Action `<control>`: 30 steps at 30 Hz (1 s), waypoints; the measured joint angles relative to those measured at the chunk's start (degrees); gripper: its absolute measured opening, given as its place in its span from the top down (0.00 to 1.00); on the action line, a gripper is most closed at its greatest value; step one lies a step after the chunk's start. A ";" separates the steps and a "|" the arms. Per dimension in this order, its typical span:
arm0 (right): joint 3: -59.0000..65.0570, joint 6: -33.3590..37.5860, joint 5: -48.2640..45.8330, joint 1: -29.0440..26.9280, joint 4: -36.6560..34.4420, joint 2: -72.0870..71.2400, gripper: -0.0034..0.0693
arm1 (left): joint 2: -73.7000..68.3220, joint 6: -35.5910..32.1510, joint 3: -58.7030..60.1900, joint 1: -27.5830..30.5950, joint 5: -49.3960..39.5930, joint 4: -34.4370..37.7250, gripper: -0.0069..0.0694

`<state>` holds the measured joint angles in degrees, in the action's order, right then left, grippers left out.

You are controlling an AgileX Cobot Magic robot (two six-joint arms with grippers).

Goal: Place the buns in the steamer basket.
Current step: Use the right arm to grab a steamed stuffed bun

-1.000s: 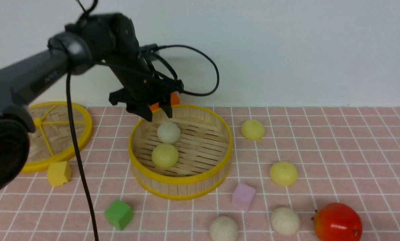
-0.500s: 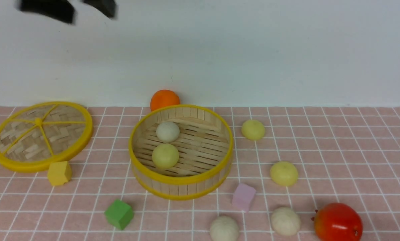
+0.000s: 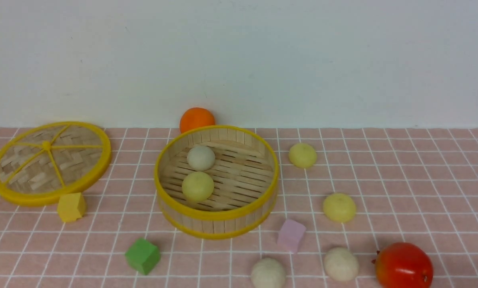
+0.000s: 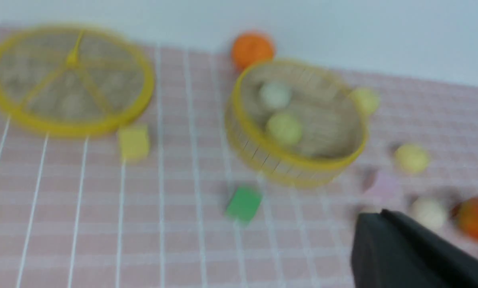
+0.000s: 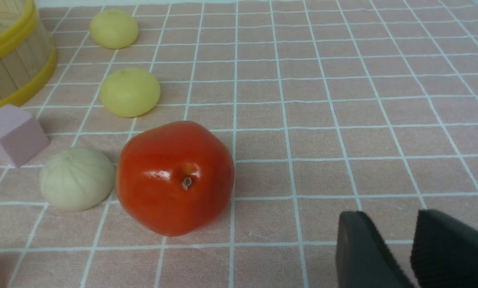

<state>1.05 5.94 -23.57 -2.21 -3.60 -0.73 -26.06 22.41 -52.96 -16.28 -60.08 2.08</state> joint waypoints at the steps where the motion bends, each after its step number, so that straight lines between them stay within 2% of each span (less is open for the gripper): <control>1: 0.00 0.00 0.00 0.00 0.00 0.00 0.62 | 0.55 0.26 3.47 0.00 0.00 0.00 0.89; 7: 0.00 0.00 0.00 0.00 0.00 0.00 0.62 | 0.61 0.70 9.93 0.00 1.03 0.58 0.89; 23: 0.00 0.00 0.00 0.00 0.00 0.00 0.62 | 0.61 0.71 10.24 0.00 3.25 0.20 0.89; 26: 0.00 0.00 0.00 0.00 0.00 0.00 0.62 | 0.69 0.71 12.03 0.00 8.63 -0.80 0.89; 30: 0.00 0.00 0.00 0.00 0.00 0.00 0.62 | 6.28 0.76 21.83 0.00 26.17 -8.07 0.89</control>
<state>1.05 5.94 -23.57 -2.21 -3.60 -0.73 -19.79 23.17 -31.14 -16.28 -33.92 -5.98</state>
